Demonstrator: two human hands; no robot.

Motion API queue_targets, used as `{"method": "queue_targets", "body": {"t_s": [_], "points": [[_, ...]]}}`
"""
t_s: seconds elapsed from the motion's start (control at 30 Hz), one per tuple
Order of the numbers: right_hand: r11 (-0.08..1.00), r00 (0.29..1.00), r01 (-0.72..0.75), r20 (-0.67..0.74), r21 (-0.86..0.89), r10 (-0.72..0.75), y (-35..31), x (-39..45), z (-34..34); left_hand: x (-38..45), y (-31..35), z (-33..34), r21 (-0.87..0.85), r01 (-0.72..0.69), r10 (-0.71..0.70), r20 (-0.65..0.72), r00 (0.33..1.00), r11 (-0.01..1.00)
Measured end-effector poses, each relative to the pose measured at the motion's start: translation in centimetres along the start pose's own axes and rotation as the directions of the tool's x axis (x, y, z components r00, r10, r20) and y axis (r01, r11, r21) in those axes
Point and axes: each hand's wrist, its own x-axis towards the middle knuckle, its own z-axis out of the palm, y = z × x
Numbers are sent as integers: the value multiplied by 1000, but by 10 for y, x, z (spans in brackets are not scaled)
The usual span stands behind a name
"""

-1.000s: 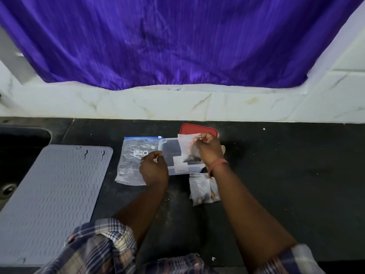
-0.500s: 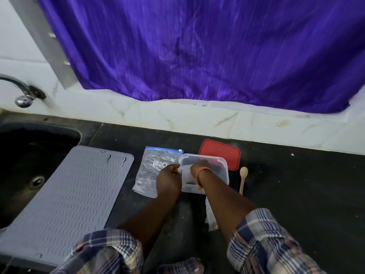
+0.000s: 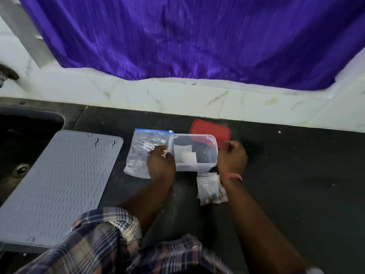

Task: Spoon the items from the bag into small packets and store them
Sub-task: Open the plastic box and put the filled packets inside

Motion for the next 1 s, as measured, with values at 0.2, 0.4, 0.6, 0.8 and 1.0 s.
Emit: {"method": "queue_targets", "body": {"t_s": [0.2,0.4,0.6,0.8,1.0], "points": [[967,953,-166,221,-195,208,88,-23,-12,-16,-4,5,36,15,-13,-53,999,999],[911,899,-44,380,-410,215,96,-57,4,-28,-2,10,19,24,-24,-10,1000,1000],[949,772,-292,556,-120,308,72,-46,-9,-30,-3,7,22,-7,7,-4,1000,1000],[935,552,-311,833,172,30,5,-12,-43,-23,-1,4,-2,-34,34,-37,999,999],[942,832,-274,539,195,130,-27,8,20,-10,1,2,-82,-9,9,2,1000,997]]}}
